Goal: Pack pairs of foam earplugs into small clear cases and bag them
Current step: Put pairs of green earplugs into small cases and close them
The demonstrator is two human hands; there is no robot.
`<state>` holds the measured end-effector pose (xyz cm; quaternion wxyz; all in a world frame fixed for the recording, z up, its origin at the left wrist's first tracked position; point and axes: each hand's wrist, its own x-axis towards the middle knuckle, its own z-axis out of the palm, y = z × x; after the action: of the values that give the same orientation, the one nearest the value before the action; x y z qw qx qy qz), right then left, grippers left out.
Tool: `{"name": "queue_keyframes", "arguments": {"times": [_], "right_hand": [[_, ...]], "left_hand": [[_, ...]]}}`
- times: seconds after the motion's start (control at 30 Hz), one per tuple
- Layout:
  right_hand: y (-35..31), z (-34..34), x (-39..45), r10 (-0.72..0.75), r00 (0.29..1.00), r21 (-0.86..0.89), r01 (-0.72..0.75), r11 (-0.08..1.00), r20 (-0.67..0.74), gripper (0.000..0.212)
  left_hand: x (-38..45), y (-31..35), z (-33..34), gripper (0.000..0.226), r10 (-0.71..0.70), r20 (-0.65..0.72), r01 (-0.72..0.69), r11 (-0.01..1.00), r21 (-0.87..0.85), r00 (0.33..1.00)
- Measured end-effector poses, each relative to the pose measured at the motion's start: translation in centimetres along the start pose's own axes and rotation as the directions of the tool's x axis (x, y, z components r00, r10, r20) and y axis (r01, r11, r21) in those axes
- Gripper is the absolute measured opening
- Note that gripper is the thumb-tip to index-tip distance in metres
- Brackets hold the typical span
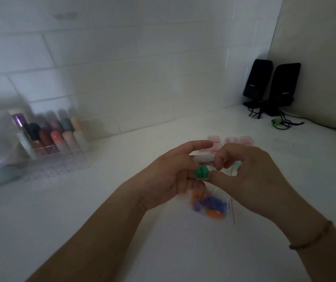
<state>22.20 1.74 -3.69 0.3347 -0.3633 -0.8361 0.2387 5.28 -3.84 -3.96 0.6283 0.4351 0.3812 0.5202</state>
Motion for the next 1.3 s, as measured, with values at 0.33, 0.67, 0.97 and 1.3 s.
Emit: {"name": "queue_keyframes", "arguments": {"times": [0.33, 0.67, 0.97, 1.3], "right_hand": [[-0.5, -1.2, 0.1, -0.014, 0.984, 0.051, 0.005, 0.999, 0.175, 0.039], [-0.9, -0.1, 0.2, -0.057, 0.991, 0.183, 0.078, 0.98, -0.118, 0.014], [-0.6, -1.6, 0.7, 0.06, 0.996, 0.357, -0.082, 0.93, 0.072, 0.017], [9.4, -6.5, 2.3, 0.391, 0.869, -0.146, -0.448, 0.882, -0.304, 0.024]], "left_hand": [[-0.3, 0.2, -0.2, 0.048, 0.029, -0.028, -0.03, 0.999, -0.042, 0.999], [-0.4, 0.2, 1.0, 0.059, 0.404, -0.059, -0.355, 0.857, 0.375, 0.913], [0.3, -1.3, 1.0, 0.048, 0.693, -0.069, -0.353, 0.448, 0.821, 0.718], [0.3, -2.2, 0.9, 0.116, 0.208, 0.293, -0.29, -0.043, 0.956, 0.933]]}}
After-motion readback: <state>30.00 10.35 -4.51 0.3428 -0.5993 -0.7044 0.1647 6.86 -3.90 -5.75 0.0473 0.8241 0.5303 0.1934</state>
